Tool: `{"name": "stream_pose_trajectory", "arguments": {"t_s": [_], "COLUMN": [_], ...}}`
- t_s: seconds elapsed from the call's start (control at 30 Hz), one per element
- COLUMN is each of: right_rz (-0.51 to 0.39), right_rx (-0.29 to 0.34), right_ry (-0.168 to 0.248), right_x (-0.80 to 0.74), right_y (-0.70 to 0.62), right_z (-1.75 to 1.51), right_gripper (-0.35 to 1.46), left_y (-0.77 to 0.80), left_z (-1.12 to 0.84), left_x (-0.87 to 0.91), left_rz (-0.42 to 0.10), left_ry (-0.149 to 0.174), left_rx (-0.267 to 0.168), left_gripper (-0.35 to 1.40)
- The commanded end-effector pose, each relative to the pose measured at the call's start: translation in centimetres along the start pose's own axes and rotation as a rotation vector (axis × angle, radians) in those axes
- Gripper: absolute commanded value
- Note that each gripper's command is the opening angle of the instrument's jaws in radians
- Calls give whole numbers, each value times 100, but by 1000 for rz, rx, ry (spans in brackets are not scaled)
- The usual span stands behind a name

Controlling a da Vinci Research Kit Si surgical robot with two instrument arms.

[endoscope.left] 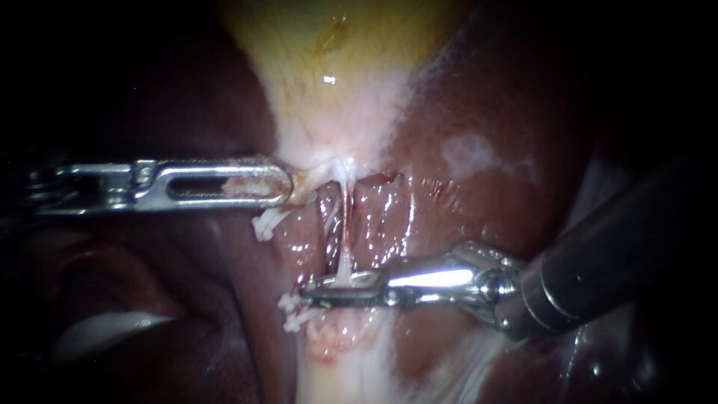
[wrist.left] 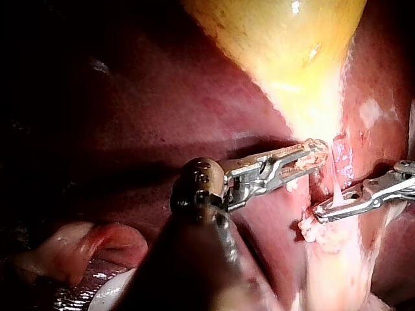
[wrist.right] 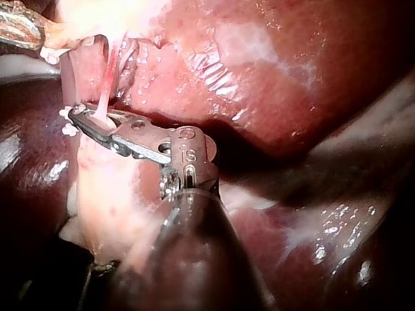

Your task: Going back first clip right tube

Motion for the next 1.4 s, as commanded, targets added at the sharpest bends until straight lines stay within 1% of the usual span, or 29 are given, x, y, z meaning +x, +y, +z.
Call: {"name": "stream_pose_trajectory", "arguments": {"t_s": [0.03, 0.1, 0.13, 0.2, 0.27, 0.33, 0.37, 0.43, 0.47, 0.63, 0.87, 0.97, 1.07, 1.27, 1.4], "right_rz": [1, 1, 1, -3, -95, -146, -180, -202, -225, -278, -343, -400, -461, -594, -656], "right_rx": [1, -1, -1, -1, -2, 2, 6, 11, 10, 9, 15, 20, 9, -9, -16], "right_ry": [0, 1, 1, 1, -1, 8, 18, 29, 28, 26, 20, 16, 17, 14, -4], "right_x": [0, 0, 0, 2, 6, 8, 10, 12, 13, 13, 11, 13, 17, 33, 44], "right_y": [0, 0, -1, -3, -5, -6, -6, -6, -6, -5, -4, -4, -5, -12, -18], "right_z": [0, -1, -1, -1, 1, 3, 2, 2, 2, -1, -16, -27, -42, -83, -108], "right_gripper": [-35, -35, -29, 4, 39, 46, 48, 49, 50, 50, 50, 50, 50, 50, 50], "left_y": [0, 0, 0, 0, 0, 0, 0, 0, 0, 0, 0, 0, 0, 0, 0], "left_z": [0, 0, 0, 0, 0, 0, 0, 0, -1, -1, -2, -2, -2, -3, -3], "left_x": [0, 0, 1, 1, 1, 1, 1, 1, 1, 1, 1, 1, 2, 2, 2], "left_rz": [0, 0, 0, 0, 1, 1, 1, 1, 1, 1, 1, 1, 1, 1, 1], "left_ry": [0, 0, 0, 0, 0, 0, 0, 0, 0, 0, 0, 0, 0, 0, 0], "left_rx": [0, 0, -1, 0, 0, 0, 0, 0, 0, 0, 0, 0, 0, 0, 0], "left_gripper": [-35, -35, -35, -35, -35, -35, -35, -35, -35, -35, -35, -35, -35, -35, -35]}}
